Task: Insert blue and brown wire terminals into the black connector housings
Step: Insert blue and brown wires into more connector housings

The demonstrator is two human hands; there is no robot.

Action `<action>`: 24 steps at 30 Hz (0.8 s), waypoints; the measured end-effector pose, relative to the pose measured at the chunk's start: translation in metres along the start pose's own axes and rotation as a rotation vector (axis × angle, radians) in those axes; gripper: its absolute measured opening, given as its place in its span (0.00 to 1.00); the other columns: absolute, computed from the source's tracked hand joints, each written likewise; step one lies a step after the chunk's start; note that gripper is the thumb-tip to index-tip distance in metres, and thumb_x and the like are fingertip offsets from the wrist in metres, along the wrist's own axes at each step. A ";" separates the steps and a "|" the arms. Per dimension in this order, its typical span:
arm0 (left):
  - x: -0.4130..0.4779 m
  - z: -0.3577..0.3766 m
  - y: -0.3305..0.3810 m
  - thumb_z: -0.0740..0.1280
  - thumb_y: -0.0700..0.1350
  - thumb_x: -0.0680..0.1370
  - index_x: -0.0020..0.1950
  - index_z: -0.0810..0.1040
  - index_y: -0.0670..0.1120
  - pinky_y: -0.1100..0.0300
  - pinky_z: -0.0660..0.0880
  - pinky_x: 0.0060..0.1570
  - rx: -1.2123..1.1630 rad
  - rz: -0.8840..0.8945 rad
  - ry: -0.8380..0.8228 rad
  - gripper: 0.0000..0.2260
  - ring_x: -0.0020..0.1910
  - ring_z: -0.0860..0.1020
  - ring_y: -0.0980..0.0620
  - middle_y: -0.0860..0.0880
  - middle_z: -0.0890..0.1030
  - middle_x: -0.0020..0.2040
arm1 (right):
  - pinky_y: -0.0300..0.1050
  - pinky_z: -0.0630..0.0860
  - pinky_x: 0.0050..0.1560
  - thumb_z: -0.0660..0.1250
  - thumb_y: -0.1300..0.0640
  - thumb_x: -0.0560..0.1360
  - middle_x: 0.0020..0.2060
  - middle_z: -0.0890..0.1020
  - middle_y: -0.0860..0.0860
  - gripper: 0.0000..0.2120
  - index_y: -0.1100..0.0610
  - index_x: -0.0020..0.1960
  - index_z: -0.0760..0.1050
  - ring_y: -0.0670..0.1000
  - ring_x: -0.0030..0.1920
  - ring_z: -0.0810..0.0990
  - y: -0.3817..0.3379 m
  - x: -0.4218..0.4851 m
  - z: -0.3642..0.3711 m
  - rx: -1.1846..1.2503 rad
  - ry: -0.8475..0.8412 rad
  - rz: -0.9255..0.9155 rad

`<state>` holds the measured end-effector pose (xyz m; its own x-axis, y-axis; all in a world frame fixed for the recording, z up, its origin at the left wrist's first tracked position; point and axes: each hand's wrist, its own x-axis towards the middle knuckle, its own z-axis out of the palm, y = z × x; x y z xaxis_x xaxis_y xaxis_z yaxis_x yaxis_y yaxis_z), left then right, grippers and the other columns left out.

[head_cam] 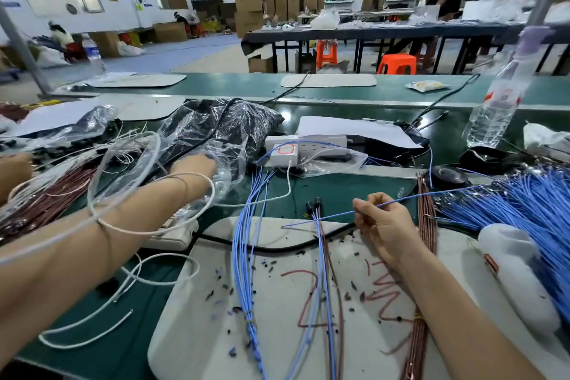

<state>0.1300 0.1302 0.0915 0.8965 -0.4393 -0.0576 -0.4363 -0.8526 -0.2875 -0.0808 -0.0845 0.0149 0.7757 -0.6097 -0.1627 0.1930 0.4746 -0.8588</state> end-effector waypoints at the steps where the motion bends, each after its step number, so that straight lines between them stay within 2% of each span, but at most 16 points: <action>1: 0.000 -0.006 0.007 0.60 0.32 0.78 0.56 0.76 0.37 0.53 0.76 0.54 -0.100 0.052 0.070 0.09 0.52 0.78 0.43 0.40 0.78 0.56 | 0.35 0.74 0.26 0.65 0.71 0.74 0.28 0.74 0.53 0.15 0.57 0.36 0.67 0.45 0.23 0.74 0.000 -0.001 0.000 -0.012 0.008 -0.004; 3: -0.004 -0.023 0.024 0.62 0.32 0.77 0.51 0.78 0.37 0.53 0.77 0.55 -0.354 0.135 0.176 0.07 0.48 0.79 0.45 0.41 0.79 0.52 | 0.35 0.74 0.26 0.62 0.73 0.76 0.30 0.75 0.55 0.14 0.58 0.37 0.66 0.46 0.23 0.75 -0.001 -0.002 0.003 -0.035 0.015 -0.008; 6: -0.023 -0.040 0.057 0.67 0.36 0.76 0.51 0.83 0.41 0.68 0.71 0.51 -0.661 0.265 0.241 0.07 0.44 0.77 0.52 0.47 0.81 0.48 | 0.41 0.80 0.30 0.52 0.71 0.79 0.34 0.82 0.62 0.11 0.60 0.43 0.66 0.53 0.28 0.82 -0.008 -0.009 0.012 -0.012 -0.026 0.053; 8: -0.043 -0.034 0.085 0.68 0.39 0.76 0.54 0.83 0.43 0.74 0.66 0.46 -0.819 0.389 0.271 0.08 0.43 0.77 0.54 0.48 0.81 0.45 | 0.44 0.81 0.31 0.50 0.70 0.79 0.34 0.83 0.63 0.10 0.60 0.46 0.66 0.57 0.32 0.84 -0.016 -0.013 0.020 0.030 -0.071 0.063; 9: -0.049 -0.027 0.103 0.68 0.39 0.76 0.55 0.83 0.42 0.72 0.68 0.47 -0.912 0.427 0.285 0.09 0.44 0.78 0.51 0.47 0.81 0.46 | 0.44 0.81 0.33 0.52 0.70 0.79 0.35 0.84 0.62 0.09 0.60 0.46 0.66 0.57 0.32 0.84 -0.023 -0.013 0.020 0.027 -0.066 0.013; 11: -0.060 -0.012 0.127 0.66 0.37 0.78 0.57 0.81 0.38 0.62 0.77 0.49 -1.177 0.419 0.288 0.10 0.43 0.81 0.44 0.43 0.79 0.47 | 0.40 0.81 0.36 0.56 0.73 0.78 0.36 0.83 0.60 0.09 0.61 0.46 0.68 0.53 0.33 0.84 -0.034 -0.014 0.019 -0.034 -0.029 -0.132; 13: -0.067 0.003 0.145 0.66 0.34 0.77 0.59 0.79 0.38 0.60 0.80 0.41 -1.424 0.395 0.310 0.11 0.37 0.82 0.46 0.45 0.78 0.45 | 0.37 0.80 0.39 0.59 0.76 0.76 0.37 0.81 0.57 0.12 0.61 0.43 0.71 0.50 0.35 0.83 -0.040 -0.017 0.009 -0.217 0.038 -0.282; 15: -0.070 0.020 0.155 0.69 0.35 0.75 0.57 0.79 0.44 0.62 0.79 0.41 -1.520 0.413 0.335 0.11 0.36 0.82 0.51 0.48 0.81 0.42 | 0.36 0.79 0.41 0.61 0.76 0.75 0.36 0.80 0.54 0.14 0.59 0.41 0.74 0.47 0.36 0.82 -0.035 -0.023 -0.005 -0.502 0.138 -0.415; 17: -0.070 0.034 0.160 0.71 0.38 0.74 0.51 0.80 0.52 0.62 0.78 0.43 -1.539 0.458 0.319 0.10 0.37 0.81 0.55 0.54 0.83 0.40 | 0.38 0.78 0.43 0.62 0.73 0.75 0.36 0.81 0.51 0.15 0.55 0.40 0.75 0.48 0.37 0.81 -0.021 -0.027 -0.017 -0.697 0.238 -0.503; 20: -0.062 0.040 0.159 0.71 0.38 0.74 0.49 0.80 0.55 0.66 0.75 0.37 -1.580 0.502 0.279 0.11 0.30 0.78 0.57 0.55 0.82 0.36 | 0.35 0.76 0.43 0.62 0.70 0.77 0.38 0.81 0.49 0.15 0.50 0.45 0.76 0.50 0.39 0.81 -0.007 -0.027 -0.022 -0.653 0.308 -0.581; 22: -0.057 0.042 0.159 0.70 0.36 0.74 0.50 0.79 0.52 0.65 0.75 0.34 -1.661 0.491 0.237 0.11 0.27 0.79 0.52 0.50 0.83 0.38 | 0.34 0.76 0.42 0.60 0.68 0.78 0.40 0.81 0.49 0.16 0.47 0.50 0.76 0.47 0.38 0.80 -0.005 -0.025 -0.022 -0.626 0.328 -0.640; 24: -0.056 0.044 0.160 0.70 0.35 0.74 0.48 0.78 0.50 0.62 0.78 0.35 -1.738 0.467 0.185 0.10 0.29 0.81 0.47 0.46 0.83 0.40 | 0.33 0.75 0.40 0.59 0.68 0.79 0.38 0.80 0.48 0.16 0.46 0.52 0.75 0.47 0.35 0.79 -0.002 -0.026 -0.021 -0.631 0.323 -0.677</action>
<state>0.0135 0.0314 0.0065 0.7231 -0.6229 0.2985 -0.3055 0.0991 0.9470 -0.1137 -0.0830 0.0101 0.3992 -0.8171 0.4159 0.1075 -0.4088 -0.9063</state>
